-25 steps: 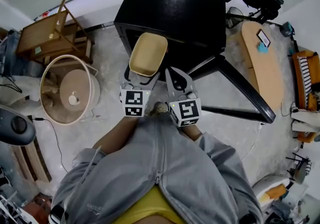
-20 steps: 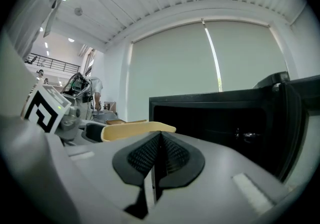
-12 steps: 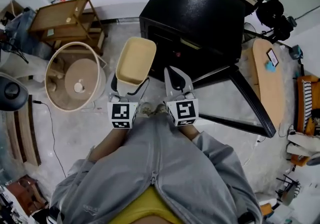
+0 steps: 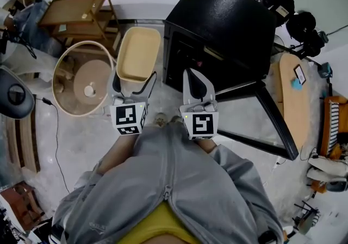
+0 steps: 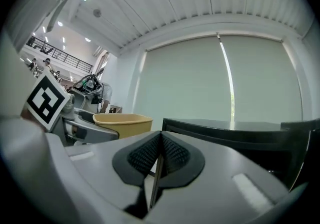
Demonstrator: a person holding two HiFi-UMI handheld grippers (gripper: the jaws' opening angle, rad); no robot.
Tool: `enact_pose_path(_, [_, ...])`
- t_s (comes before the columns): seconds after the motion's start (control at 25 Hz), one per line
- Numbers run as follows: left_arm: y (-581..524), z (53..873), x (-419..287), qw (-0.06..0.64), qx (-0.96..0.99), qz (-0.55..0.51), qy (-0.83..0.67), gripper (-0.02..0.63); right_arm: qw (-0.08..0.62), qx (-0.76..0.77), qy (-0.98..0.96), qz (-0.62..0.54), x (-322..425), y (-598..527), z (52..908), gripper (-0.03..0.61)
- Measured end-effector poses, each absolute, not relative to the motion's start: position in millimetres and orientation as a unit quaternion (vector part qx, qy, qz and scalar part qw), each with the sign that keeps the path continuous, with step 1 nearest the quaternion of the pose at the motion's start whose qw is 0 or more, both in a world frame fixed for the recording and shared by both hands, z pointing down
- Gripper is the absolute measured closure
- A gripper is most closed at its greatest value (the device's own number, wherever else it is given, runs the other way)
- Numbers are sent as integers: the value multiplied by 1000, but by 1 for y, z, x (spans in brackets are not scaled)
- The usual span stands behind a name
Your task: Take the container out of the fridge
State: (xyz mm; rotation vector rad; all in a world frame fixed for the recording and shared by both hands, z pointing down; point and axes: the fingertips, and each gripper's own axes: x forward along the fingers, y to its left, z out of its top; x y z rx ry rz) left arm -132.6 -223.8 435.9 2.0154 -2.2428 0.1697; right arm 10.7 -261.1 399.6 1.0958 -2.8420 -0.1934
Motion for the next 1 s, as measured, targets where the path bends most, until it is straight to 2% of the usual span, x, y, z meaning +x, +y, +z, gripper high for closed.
enact_pose_path(1.0, [-226,439,-124,83,687,61,-719,114,54,374,-925,-43,18,-269,406,578])
